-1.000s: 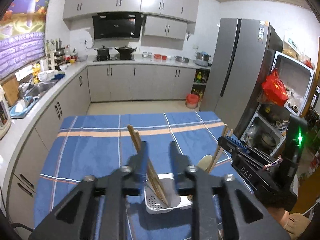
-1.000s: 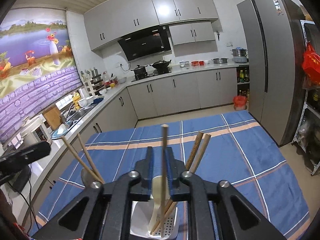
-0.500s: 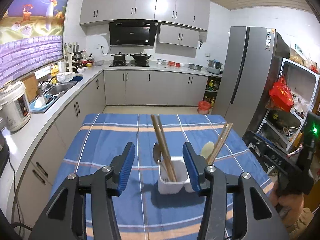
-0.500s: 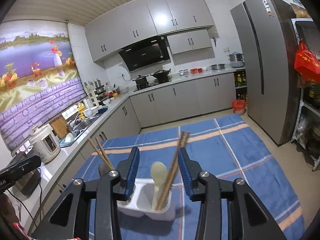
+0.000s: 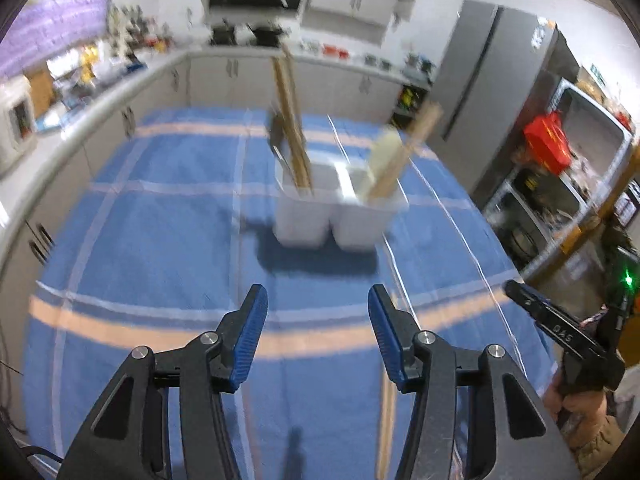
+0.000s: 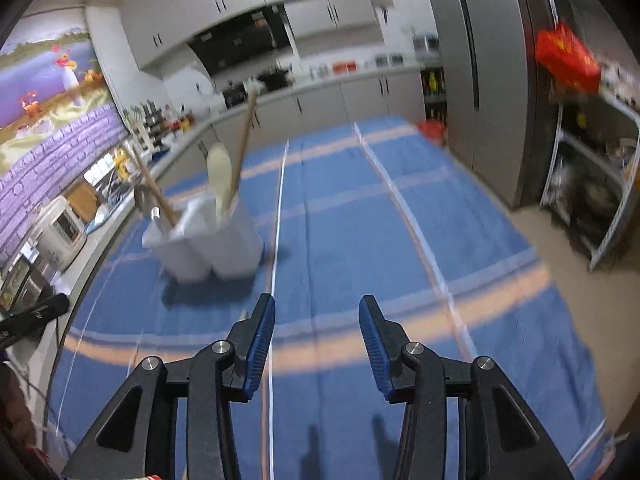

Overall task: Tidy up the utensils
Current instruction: 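Open both tools and pull them back from the holder, then grasp a wooden chopstick with the left tool while the right tool grasps another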

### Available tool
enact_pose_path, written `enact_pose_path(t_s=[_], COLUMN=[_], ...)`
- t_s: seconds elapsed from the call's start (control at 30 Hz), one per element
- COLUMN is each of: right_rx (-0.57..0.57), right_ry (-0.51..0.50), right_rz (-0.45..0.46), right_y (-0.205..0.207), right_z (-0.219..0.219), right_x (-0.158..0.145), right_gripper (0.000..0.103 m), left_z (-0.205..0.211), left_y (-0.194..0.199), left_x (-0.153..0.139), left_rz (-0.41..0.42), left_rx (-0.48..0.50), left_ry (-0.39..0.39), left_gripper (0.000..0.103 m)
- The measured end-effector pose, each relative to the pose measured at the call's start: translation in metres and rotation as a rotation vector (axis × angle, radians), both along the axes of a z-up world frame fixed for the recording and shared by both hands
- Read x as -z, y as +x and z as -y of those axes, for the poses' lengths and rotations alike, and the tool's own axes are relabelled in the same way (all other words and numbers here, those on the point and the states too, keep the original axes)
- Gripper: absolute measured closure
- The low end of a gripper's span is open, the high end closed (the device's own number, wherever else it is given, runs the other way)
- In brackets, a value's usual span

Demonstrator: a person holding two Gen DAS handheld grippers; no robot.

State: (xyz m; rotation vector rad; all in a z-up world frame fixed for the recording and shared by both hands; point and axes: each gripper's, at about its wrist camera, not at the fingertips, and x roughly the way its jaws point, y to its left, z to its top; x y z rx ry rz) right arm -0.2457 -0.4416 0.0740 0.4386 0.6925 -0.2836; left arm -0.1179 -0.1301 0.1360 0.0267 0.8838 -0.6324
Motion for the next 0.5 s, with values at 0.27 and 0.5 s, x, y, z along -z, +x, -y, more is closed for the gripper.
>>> enact_pose_path(t_s=[0.27,0.5], right_rx=[-0.111,-0.139], right_ry=[0.070,0.058], right_rz=[-0.070,-0.095], right_y=[-0.022,-0.029], right_z=[-0.026,-0.036], right_x=[0.032,0.038], right_gripper=[0.056,0.056], left_z=[0.049,0.082], left_y=[-0.025,-0.018], left_x=[0.065,0.099], left_rz=[-0.129,-0.172], left_rx=[0.153,0.202], left_ry=[0.035,0.077], left_gripper=[0.056,0.072])
